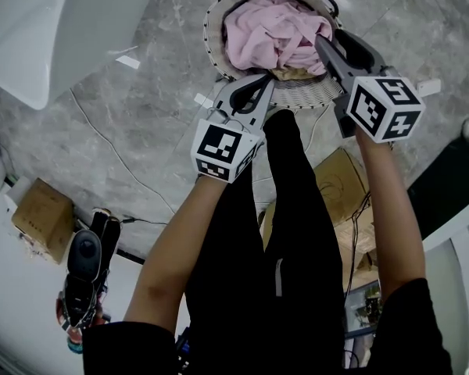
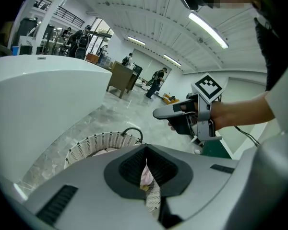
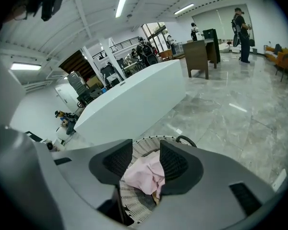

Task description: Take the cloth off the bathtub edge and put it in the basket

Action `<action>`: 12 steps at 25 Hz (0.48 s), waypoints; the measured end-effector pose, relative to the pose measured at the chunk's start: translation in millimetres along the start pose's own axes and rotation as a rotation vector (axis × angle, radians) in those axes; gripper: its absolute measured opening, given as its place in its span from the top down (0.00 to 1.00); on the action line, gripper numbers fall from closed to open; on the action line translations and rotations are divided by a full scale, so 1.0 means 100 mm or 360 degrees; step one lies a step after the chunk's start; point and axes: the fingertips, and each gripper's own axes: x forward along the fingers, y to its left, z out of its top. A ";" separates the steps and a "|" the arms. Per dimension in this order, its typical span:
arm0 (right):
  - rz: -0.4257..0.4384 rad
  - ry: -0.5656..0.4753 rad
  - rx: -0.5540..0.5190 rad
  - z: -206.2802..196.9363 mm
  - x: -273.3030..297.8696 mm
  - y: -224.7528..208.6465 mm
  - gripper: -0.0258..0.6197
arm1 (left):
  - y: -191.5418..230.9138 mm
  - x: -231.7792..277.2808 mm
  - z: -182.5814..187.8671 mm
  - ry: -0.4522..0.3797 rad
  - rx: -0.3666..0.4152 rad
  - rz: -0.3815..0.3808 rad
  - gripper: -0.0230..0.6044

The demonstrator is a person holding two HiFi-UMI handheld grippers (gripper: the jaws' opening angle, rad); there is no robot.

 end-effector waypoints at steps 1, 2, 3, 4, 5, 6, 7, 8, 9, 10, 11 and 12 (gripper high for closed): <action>-0.0009 -0.0008 0.0003 0.00 -0.02 0.00 0.69 | 0.00 -0.01 0.02 -0.0019 -0.0025 -0.0002 0.94; -0.0017 -0.0016 0.0003 -0.01 -0.04 0.00 0.69 | 0.00 -0.03 0.04 -0.0038 -0.0058 -0.0004 0.94; -0.0023 -0.0025 -0.0001 -0.01 -0.07 0.01 0.69 | 0.01 -0.05 0.06 -0.0055 -0.0084 -0.0003 0.94; -0.0030 -0.0036 -0.0006 0.00 -0.12 0.02 0.69 | 0.00 -0.08 0.10 -0.0071 -0.0092 0.0001 0.94; -0.0040 -0.0050 -0.0008 0.02 -0.18 0.05 0.69 | -0.02 -0.11 0.15 -0.0087 -0.0085 0.0004 0.94; -0.0052 -0.0066 -0.0002 0.04 -0.25 0.08 0.69 | -0.05 -0.16 0.22 -0.0105 -0.0071 0.0009 0.94; -0.0063 -0.0088 0.0017 0.06 -0.33 0.12 0.69 | -0.09 -0.21 0.31 -0.0127 -0.0060 0.0014 0.94; -0.0073 -0.0114 0.0043 0.10 -0.43 0.17 0.69 | -0.14 -0.28 0.41 -0.0153 -0.0054 0.0019 0.94; -0.0081 -0.0143 0.0060 0.15 -0.53 0.25 0.69 | -0.19 -0.35 0.53 -0.0180 -0.0050 0.0025 0.94; -0.0091 -0.0170 0.0058 0.21 -0.63 0.35 0.69 | -0.24 -0.42 0.66 -0.0205 -0.0045 0.0037 0.94; -0.0104 -0.0196 0.0043 0.28 -0.75 0.45 0.69 | -0.29 -0.50 0.81 -0.0227 -0.0036 0.0055 0.94; -0.0118 -0.0220 0.0026 0.35 -0.87 0.56 0.69 | -0.33 -0.59 0.97 -0.0249 -0.0026 0.0078 0.94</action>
